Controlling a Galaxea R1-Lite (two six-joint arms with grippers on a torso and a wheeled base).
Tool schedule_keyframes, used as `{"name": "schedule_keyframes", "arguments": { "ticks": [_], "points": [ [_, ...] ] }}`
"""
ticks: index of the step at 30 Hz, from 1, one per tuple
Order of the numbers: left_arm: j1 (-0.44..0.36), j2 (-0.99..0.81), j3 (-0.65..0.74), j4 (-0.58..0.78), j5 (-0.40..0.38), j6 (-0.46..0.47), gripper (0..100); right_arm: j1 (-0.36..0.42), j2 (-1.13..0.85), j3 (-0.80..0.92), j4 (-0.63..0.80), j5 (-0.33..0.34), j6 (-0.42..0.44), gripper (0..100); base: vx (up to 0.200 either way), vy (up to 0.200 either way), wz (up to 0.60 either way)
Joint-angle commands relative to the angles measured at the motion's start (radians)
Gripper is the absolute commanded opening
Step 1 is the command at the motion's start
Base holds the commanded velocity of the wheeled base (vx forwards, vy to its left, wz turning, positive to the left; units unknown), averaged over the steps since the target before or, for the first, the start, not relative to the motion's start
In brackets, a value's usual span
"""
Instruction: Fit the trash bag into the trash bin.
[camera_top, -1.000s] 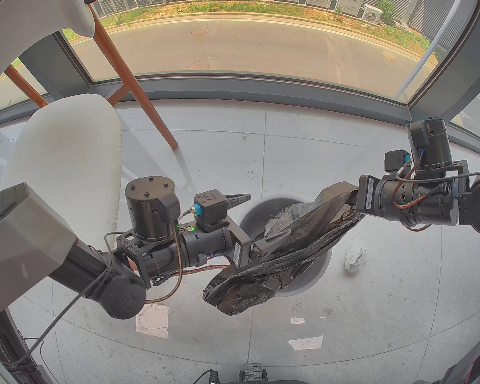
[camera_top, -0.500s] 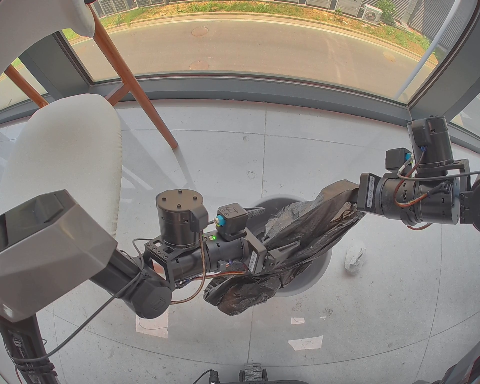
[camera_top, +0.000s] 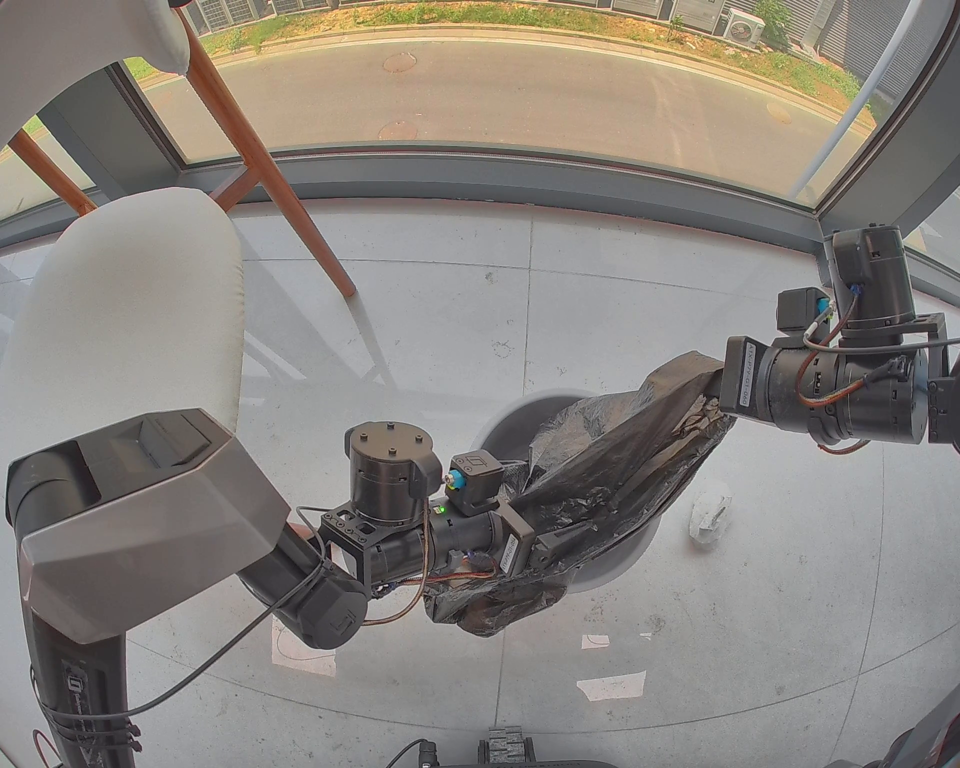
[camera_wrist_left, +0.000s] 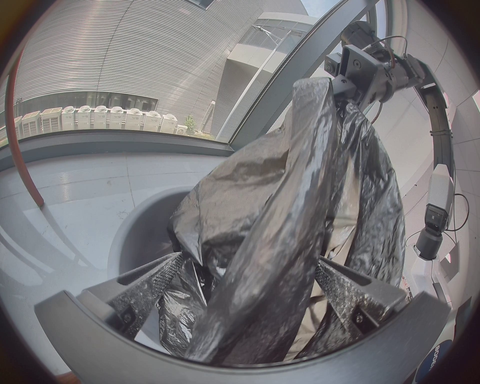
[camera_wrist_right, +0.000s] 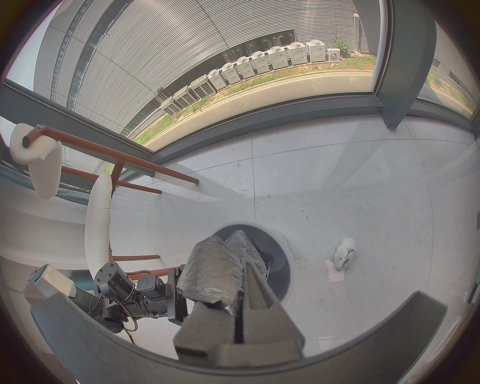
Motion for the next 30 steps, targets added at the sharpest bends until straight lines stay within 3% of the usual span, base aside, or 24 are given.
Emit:
{"name": "schedule_keyframes", "arguments": {
  "ticks": [1,9,10,17,19,21,24,30],
  "points": [
    [0.001,0.015,0.001,-0.001,0.0,-0.001,100,-0.005,-0.002,-0.006,0.0,0.0,0.0,0,0.0,0.0,0.0],
    [0.001,0.015,0.001,-0.004,0.012,-0.019,100,-0.018,-0.007,-0.023,0.0,0.0,0.0,0,0.0,0.0,0.0],
    [0.001,0.015,0.001,-0.004,0.012,-0.019,0,-0.018,-0.007,-0.023,0.0,0.0,0.0,0,0.0,0.0,0.0],
    [0.001,0.004,-0.004,-0.041,0.058,-0.096,0,-0.044,-0.007,-0.017,0.002,0.004,-0.006,0,0.0,0.0,0.0],
    [-0.001,-0.028,-0.016,-0.067,0.124,-0.17,0,-0.067,-0.01,-0.019,0.002,0.049,-0.019,0,0.0,0.0,0.0],
    [-0.001,-0.051,-0.03,-0.064,0.132,-0.18,0,-0.081,-0.01,-0.023,0.003,0.072,-0.031,0,0.0,0.0,0.0],
    [-0.002,-0.093,-0.088,-0.045,0.136,-0.202,0,-0.136,-0.008,-0.026,0.003,0.167,-0.129,0,0.0,0.0,0.0],
    [-0.005,-0.14,-0.134,-0.018,0.17,-0.294,0,-0.164,0.01,-0.042,0.002,0.271,-0.163,0,0.0,0.0,0.0]
  ]
}}
